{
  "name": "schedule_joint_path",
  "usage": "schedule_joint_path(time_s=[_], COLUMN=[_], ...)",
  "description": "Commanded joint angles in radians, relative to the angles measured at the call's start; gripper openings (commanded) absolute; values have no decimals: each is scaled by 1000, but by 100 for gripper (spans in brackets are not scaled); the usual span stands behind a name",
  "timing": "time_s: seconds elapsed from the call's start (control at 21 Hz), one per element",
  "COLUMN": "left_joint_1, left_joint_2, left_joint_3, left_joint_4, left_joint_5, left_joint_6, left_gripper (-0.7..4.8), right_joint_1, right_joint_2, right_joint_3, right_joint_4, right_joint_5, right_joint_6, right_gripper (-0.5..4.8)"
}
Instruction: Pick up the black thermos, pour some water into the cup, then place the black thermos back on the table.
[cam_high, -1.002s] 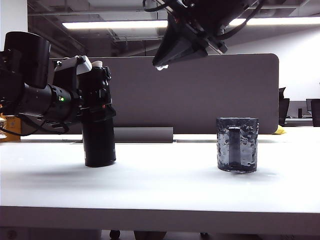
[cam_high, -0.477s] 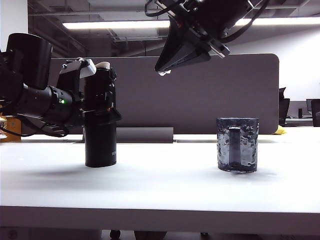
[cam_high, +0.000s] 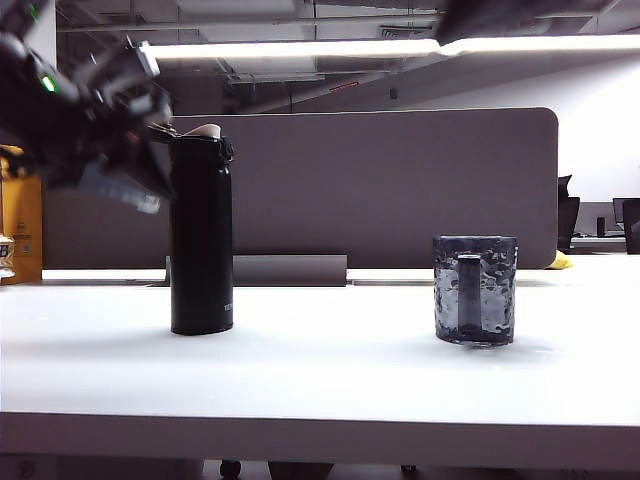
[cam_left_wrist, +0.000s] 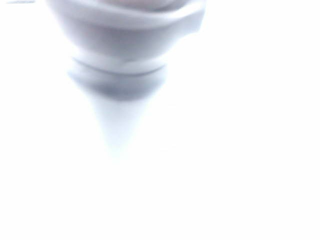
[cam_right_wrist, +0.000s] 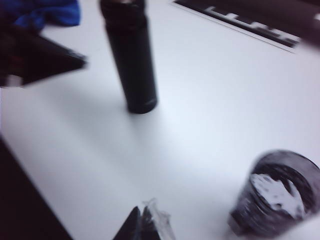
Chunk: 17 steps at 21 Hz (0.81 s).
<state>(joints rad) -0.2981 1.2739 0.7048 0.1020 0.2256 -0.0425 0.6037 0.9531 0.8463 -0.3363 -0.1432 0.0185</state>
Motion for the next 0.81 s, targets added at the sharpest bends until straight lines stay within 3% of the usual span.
schedule_joint_path(time_s=[0.05, 0.19, 0.48, 0.81], left_joint_1=[-2, -6, -6, -6], left_joint_2=[-149, -366, -652, -988], left_joint_3=[2, -19, -170, -383], left_joint_4=[-142, -294, -287, -287], left_joint_5=[28, 38, 45, -71], left_joint_6=[4, -3, -78, -179], left_gripper=[-5, -5, -5, -5], right_joint_1=[-2, -2, -1, 0], right_joint_2=[-174, -310, -377, -393], right_joint_3=[-161, -279, -417, -609], right_joint_4=[102, 118, 210, 486], right_joint_5=[48, 82, 81, 71], right_joint_6=[45, 102, 116, 116], right_gripper=[-2, -2, -2, -2])
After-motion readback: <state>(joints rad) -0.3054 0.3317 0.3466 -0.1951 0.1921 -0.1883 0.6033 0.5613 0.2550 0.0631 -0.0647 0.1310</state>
